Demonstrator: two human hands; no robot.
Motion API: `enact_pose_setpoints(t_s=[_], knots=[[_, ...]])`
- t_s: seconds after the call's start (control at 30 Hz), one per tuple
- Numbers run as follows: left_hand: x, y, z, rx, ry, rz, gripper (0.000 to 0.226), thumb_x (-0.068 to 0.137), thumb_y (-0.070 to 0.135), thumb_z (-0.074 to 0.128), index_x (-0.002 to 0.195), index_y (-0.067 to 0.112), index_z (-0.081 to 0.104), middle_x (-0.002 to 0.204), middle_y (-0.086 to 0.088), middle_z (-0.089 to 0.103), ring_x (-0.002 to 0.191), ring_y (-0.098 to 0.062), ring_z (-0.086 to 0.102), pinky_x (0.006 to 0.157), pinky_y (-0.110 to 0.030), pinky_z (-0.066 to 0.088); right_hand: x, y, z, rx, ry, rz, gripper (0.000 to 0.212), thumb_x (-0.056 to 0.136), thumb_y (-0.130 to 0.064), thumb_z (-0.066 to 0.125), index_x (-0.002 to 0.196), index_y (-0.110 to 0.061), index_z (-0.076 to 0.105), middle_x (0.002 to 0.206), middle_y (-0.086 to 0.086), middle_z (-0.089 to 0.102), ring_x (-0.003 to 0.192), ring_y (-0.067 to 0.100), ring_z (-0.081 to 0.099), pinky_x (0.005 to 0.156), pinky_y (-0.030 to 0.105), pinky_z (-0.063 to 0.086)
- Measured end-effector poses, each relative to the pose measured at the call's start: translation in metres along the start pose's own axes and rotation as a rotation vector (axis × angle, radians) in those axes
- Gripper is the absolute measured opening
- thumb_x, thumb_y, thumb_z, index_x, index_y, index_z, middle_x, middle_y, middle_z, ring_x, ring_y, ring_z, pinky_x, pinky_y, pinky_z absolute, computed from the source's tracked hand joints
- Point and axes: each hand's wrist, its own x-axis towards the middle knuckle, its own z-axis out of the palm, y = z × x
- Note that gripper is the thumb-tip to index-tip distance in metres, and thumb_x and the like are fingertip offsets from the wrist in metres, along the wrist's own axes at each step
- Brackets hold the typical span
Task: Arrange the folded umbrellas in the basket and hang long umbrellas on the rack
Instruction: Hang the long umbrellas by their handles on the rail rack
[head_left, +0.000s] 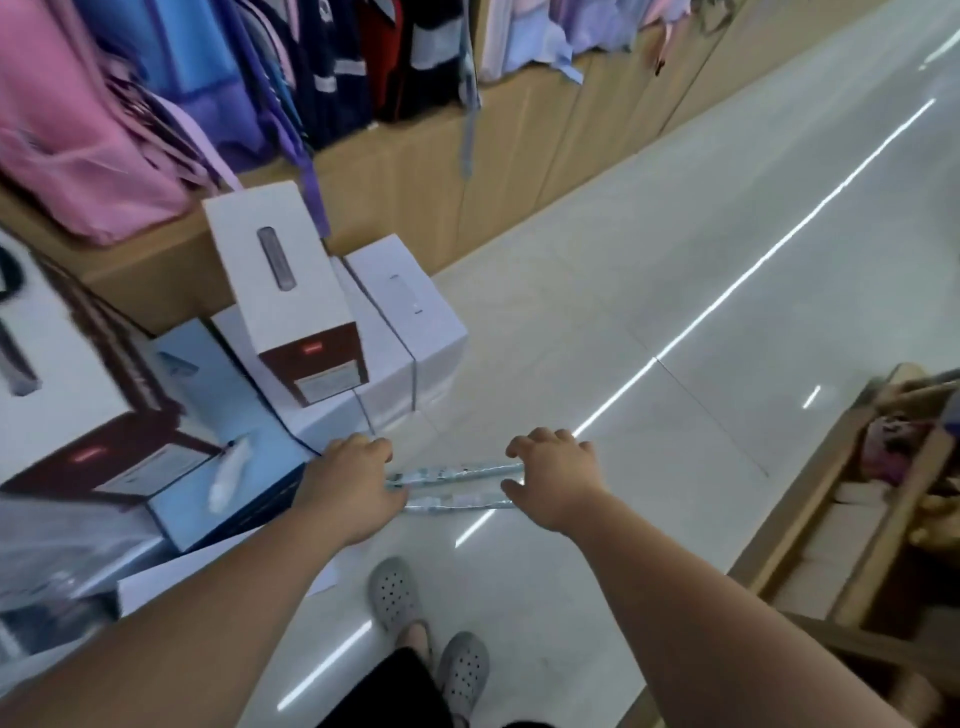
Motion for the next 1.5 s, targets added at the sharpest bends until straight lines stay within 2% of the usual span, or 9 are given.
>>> enact_pose_setpoints(t_s=[0.3,0.53,0.63,0.87,0.97,1.1,1.2,1.33,1.5], knots=[[0.151,0.016,0.121,-0.018,-0.137,-0.053,0.043,0.087,0.054,0.060,0.116,0.023,0.056,0.117,-0.002,0.057,0.110,-0.027,0.054,0.083,-0.037,0.050,0.142,0.078,0.121,0.017,-0.157,0.006,0.048,0.093,-0.051,0.053,0.138,-0.034,0.051,0.142,-0.005,0.051,0.134,0.022,0.042,0.107,0.042,0.033],[0.264,0.038,0.302,-0.024,-0.253,-0.126,0.048,0.087,0.047,0.064,0.126,0.020,0.056,0.129,-0.006,0.056,0.117,-0.030,0.056,0.090,-0.037,0.049,0.263,0.143,0.281,-0.011,-0.245,-0.069,0.049,0.093,-0.049,0.052,0.139,-0.033,0.050,0.142,-0.004,0.050,0.134,0.023,0.042,0.107,0.043,0.033],[0.305,0.042,0.382,-0.051,-0.305,-0.150,0.045,0.092,0.044,0.057,0.130,0.019,0.053,0.129,-0.008,0.054,0.116,-0.030,0.055,0.090,-0.038,0.049,0.305,0.162,0.348,0.002,-0.284,-0.108,0.049,0.092,-0.048,0.053,0.138,-0.032,0.051,0.140,-0.003,0.052,0.129,0.024,0.045,0.105,0.043,0.034],[0.377,0.007,0.507,-0.070,-0.233,-0.273,0.039,0.094,0.034,0.055,0.132,0.026,0.050,0.126,-0.007,0.047,0.103,-0.029,0.058,0.085,-0.039,0.051,0.388,0.198,0.466,0.054,-0.305,-0.169,0.050,0.090,-0.048,0.060,0.137,-0.033,0.052,0.140,-0.001,0.052,0.130,0.025,0.046,0.107,0.042,0.037],[0.392,-0.003,0.543,-0.087,-0.211,-0.300,0.041,0.093,0.031,0.056,0.134,0.026,0.049,0.131,-0.007,0.042,0.102,-0.032,0.059,0.087,-0.042,0.053,0.406,0.203,0.509,0.093,-0.305,-0.185,0.049,0.090,-0.048,0.060,0.136,-0.031,0.053,0.136,0.000,0.052,0.126,0.025,0.048,0.103,0.039,0.040],[0.403,-0.018,0.586,-0.169,-0.215,-0.339,0.054,0.093,0.034,0.051,0.144,0.040,0.033,0.152,-0.007,0.027,0.118,-0.037,0.057,0.102,-0.053,0.047,0.417,0.201,0.555,0.149,-0.292,-0.194,0.041,0.088,-0.046,0.062,0.123,-0.027,0.057,0.125,0.002,0.057,0.117,0.028,0.052,0.094,0.037,0.046],[0.406,-0.022,0.601,-0.209,-0.175,-0.336,0.055,0.095,0.036,0.057,0.145,0.036,0.036,0.140,-0.008,0.034,0.109,-0.035,0.060,0.100,-0.051,0.049,0.419,0.200,0.571,0.153,-0.211,-0.213,0.041,0.085,-0.047,0.064,0.119,-0.026,0.055,0.121,0.002,0.058,0.113,0.029,0.054,0.092,0.038,0.047],[0.408,-0.020,0.600,-0.195,-0.122,-0.300,0.043,0.093,0.035,0.065,0.133,0.030,0.049,0.122,-0.005,0.039,0.093,-0.029,0.061,0.086,-0.040,0.053,0.417,0.195,0.581,0.099,-0.142,-0.248,0.048,0.086,-0.050,0.063,0.127,-0.027,0.053,0.123,0.003,0.059,0.116,0.030,0.053,0.094,0.040,0.045],[0.403,-0.011,0.591,-0.113,-0.169,-0.243,0.043,0.092,0.046,0.065,0.130,0.029,0.052,0.117,-0.005,0.047,0.098,-0.028,0.061,0.083,-0.039,0.053,0.414,0.180,0.582,0.108,-0.163,-0.339,0.040,0.092,-0.040,0.060,0.129,-0.028,0.054,0.121,0.001,0.062,0.115,0.028,0.056,0.092,0.037,0.044]])
